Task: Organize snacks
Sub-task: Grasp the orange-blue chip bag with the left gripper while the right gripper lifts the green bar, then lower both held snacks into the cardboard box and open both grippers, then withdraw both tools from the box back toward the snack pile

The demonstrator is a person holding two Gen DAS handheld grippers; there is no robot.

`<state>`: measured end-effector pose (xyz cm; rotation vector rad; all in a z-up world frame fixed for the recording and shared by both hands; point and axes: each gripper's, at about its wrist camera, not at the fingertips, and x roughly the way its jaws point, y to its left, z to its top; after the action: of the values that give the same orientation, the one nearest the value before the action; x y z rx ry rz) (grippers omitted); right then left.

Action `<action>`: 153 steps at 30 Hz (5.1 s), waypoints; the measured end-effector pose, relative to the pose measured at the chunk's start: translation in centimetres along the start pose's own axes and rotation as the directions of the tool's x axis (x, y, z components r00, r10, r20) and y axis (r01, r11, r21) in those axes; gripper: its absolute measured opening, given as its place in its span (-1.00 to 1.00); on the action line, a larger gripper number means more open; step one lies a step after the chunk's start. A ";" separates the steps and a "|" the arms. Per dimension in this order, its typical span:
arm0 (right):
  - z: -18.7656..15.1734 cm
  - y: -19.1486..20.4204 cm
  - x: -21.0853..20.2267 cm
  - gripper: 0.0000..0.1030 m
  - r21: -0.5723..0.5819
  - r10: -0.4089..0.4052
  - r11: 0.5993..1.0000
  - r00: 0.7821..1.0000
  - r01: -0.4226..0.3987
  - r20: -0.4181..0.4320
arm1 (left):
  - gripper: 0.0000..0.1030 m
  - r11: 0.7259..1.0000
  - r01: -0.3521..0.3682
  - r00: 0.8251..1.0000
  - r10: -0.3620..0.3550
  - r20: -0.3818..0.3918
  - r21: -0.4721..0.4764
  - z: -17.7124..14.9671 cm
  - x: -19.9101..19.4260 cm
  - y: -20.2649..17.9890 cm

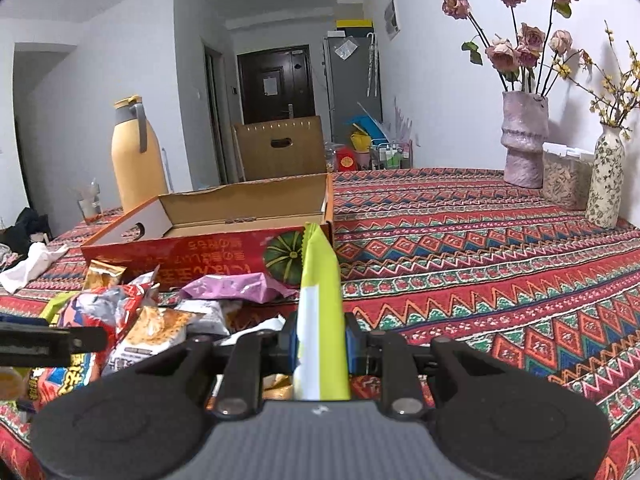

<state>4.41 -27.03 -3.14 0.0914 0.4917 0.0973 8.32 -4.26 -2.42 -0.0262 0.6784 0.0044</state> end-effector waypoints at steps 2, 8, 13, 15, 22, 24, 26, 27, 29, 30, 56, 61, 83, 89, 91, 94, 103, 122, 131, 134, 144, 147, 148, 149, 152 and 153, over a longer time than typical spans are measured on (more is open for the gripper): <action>-0.2 -0.1 0.1 -0.60 0.006 0.012 1.000 1.000 -0.012 0.000 | 0.59 1.000 0.006 1.000 -0.006 -0.019 -0.009 -0.2 0.4 0.0; -1.0 0.2 0.5 -0.60 0.018 0.044 0.999 0.999 -0.044 -0.007 | 0.46 1.000 0.014 1.000 -0.015 -0.027 -0.016 -0.6 0.7 -0.1; -1.2 0.5 0.5 -0.60 0.025 0.063 0.998 0.998 -0.063 -0.003 | 0.06 0.998 0.047 0.999 -0.047 -0.014 -0.029 -0.5 0.3 0.2; -1.2 0.5 0.4 -0.60 0.027 0.064 0.998 0.998 -0.064 0.000 | -0.01 0.998 0.059 0.998 -0.060 -0.011 -0.031 -0.5 0.0 0.3; -0.6 0.4 -0.3 -0.60 0.025 0.057 0.998 0.998 -0.058 0.023 | -0.22 0.996 0.081 0.996 -0.081 0.023 -0.031 0.1 -1.4 0.6; -0.3 0.4 -0.5 -0.60 0.023 0.056 0.998 0.998 -0.057 0.034 | -0.40 0.996 0.086 0.996 -0.085 0.036 -0.026 0.4 -1.9 0.7; 0.1 0.5 -0.6 -0.60 0.018 0.054 0.998 0.998 -0.055 0.042 | -0.44 0.995 0.102 0.994 -0.101 0.049 -0.022 1.0 -2.5 0.8; 0.4 0.5 -0.7 -0.60 0.015 0.054 0.998 0.997 -0.055 0.046 | -0.48 0.995 0.102 0.993 -0.101 0.061 -0.017 1.2 -2.8 0.8; 1.0 0.7 -0.7 -0.60 0.009 0.057 0.998 0.997 -0.058 0.059 | -0.48 0.995 0.103 0.992 -0.103 0.078 -0.008 1.8 -3.2 0.7; 1.2 0.9 -0.7 -0.60 0.006 0.058 0.998 0.996 -0.059 0.065 | -0.49 0.994 0.106 0.991 -0.105 0.084 -0.009 2.0 -3.3 0.8; 13.7 6.0 8.5 -0.60 -0.069 0.092 0.994 0.989 -0.085 0.119 | -0.50 0.996 0.094 0.972 -0.092 0.216 0.002 17.0 0.2 1.4; 15.5 6.9 13.4 -0.60 -0.073 0.087 0.994 0.995 -0.083 0.043 | -0.50 0.998 0.064 0.984 -0.058 0.169 -0.025 18.8 4.8 1.9; 13.4 5.5 21.2 0.05 -0.049 0.041 0.998 0.994 -0.046 -0.104 | 0.50 0.995 0.051 0.991 -0.040 0.127 -0.081 15.7 10.3 4.2; 13.8 5.2 19.8 0.88 -0.037 0.030 0.999 0.998 -0.032 -0.049 | 1.00 0.995 0.036 0.985 -0.020 0.169 -0.092 15.9 9.1 4.5; 14.0 5.0 19.7 1.00 -0.026 0.032 0.999 0.999 -0.033 -0.040 | 1.00 0.995 0.032 0.985 -0.016 0.170 -0.093 15.9 9.0 4.6; 14.1 4.8 19.4 1.00 -0.018 0.039 0.999 0.999 -0.039 -0.031 | 1.00 0.995 0.029 0.986 -0.013 0.169 -0.094 16.0 9.0 4.5; 15.2 5.1 16.9 1.00 -0.028 0.036 0.999 0.999 -0.035 0.031 | 1.00 0.994 0.006 0.982 0.014 0.189 -0.108 16.8 7.1 4.2; 13.1 6.4 6.2 1.00 -0.089 0.052 0.995 0.994 -0.044 0.096 | 1.00 0.996 0.019 0.967 0.005 0.254 -0.091 13.2 -2.4 4.2; 9.6 7.1 1.8 1.00 -0.118 0.062 0.992 0.995 -0.052 0.082 | 1.00 0.996 0.024 0.966 0.000 0.259 -0.087 9.6 -6.0 5.0; 8.4 7.2 0.7 1.00 -0.122 0.063 0.991 0.996 -0.054 0.070 | 1.00 0.996 0.023 0.969 -0.001 0.247 -0.088 8.2 -6.6 5.5; 2.7 7.3 -1.6 1.00 -0.136 0.047 0.989 0.998 -0.052 -0.037 | 1.00 0.996 0.014 0.985 0.001 0.171 -0.089 2.5 -7.0 7.3; 0.9 7.4 -1.7 1.00 -0.137 0.035 0.990 0.996 -0.046 -0.086 | 1.00 0.997 0.011 0.988 0.001 0.156 -0.076 0.7 -7.1 7.7; 0.2 7.4 -1.7 1.00 -0.133 0.033 0.990 0.994 -0.047 -0.105 | 1.00 0.997 0.015 0.989 -0.004 0.149 -0.074 0.2 -7.1 7.8; -0.3 7.5 -1.7 1.00 -0.129 0.032 0.991 0.992 -0.048 -0.120 | 1.00 0.997 0.019 0.990 -0.008 0.143 -0.074 -0.2 -7.2 8.0; -1.4 7.6 -1.4 1.00 -0.123 0.030 0.991 0.987 -0.050 -0.156 | 1.00 0.997 0.019 0.991 -0.009 0.130 -0.079 -0.9 -7.2 8.5; -1.6 7.8 -1.3 1.00 -0.123 0.030 0.991 0.986 -0.050 -0.164 | 1.00 0.996 0.018 0.992 -0.008 0.127 -0.084 -1.0 -7.2 8.6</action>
<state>2.02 -19.36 -3.05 -0.0315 0.6450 0.1762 1.97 4.35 1.16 -0.1112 0.5512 0.0222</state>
